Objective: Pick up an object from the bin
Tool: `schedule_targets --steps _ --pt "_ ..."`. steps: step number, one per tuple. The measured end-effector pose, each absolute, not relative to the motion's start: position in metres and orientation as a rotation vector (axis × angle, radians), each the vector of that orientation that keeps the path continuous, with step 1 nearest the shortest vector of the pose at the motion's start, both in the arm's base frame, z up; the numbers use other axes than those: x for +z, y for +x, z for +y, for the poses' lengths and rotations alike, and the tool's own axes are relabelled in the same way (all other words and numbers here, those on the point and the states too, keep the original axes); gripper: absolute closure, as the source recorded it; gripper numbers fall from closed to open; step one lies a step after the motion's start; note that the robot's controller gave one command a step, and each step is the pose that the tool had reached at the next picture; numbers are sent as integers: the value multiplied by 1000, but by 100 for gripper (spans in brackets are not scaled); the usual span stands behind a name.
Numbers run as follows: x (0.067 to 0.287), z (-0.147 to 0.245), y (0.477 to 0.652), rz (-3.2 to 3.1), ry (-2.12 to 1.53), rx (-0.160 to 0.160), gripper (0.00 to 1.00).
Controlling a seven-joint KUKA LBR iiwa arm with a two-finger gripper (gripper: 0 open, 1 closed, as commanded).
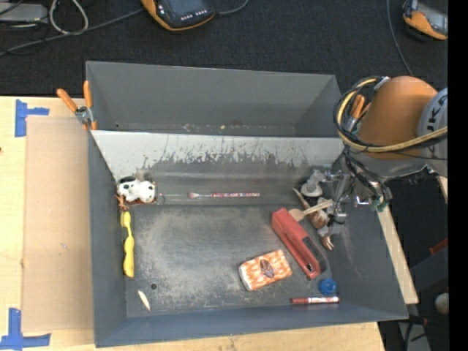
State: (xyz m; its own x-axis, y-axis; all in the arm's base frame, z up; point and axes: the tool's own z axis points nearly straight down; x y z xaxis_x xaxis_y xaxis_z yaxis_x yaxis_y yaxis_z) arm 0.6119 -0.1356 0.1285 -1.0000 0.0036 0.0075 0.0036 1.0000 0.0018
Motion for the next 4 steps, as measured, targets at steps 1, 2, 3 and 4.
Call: schedule_targets --steps 1,2,3,4 --pt "133 -135 614 -3142 0 -1 0" --pt "89 -117 604 -3136 -230 1 0" --pt "117 -113 597 -3127 -341 -2 0" --pt "99 -73 570 -3082 -593 -7 0"
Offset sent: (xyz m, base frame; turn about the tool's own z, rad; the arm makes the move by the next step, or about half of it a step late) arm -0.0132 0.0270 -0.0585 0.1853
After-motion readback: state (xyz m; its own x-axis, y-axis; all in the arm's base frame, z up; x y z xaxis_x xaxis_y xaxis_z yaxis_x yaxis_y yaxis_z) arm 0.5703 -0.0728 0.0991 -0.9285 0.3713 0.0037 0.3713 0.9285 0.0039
